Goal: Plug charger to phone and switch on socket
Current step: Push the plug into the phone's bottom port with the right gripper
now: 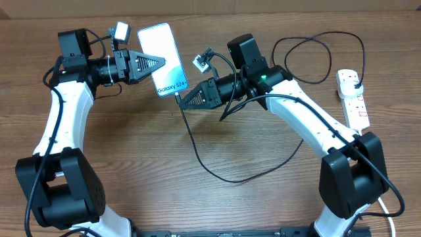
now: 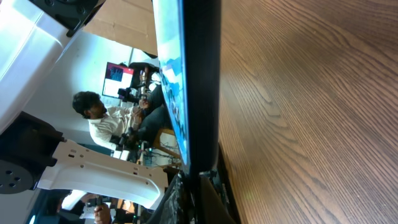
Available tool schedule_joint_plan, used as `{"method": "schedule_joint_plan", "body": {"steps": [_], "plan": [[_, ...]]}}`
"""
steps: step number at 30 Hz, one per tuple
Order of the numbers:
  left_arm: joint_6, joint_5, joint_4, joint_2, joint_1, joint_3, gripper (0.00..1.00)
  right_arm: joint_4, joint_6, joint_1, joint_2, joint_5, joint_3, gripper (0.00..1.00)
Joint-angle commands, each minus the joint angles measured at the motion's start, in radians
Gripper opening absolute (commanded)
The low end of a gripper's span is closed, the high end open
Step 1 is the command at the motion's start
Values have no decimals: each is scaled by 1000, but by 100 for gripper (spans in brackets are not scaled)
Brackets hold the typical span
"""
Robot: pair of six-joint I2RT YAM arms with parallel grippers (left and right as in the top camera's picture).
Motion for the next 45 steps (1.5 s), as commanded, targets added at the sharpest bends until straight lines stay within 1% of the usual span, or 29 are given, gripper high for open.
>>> {"method": "schedule_joint_plan", "body": {"steps": [1, 12, 45], "plan": [[-6, 46, 5, -10, 2, 12, 4, 5, 3, -2, -42, -6, 18, 4], [-14, 46, 5, -10, 2, 12, 4, 14, 4, 19, -42, 2, 18, 4], [-13, 46, 5, -10, 2, 12, 4, 20, 15, 3, -42, 5, 18, 4]]}}
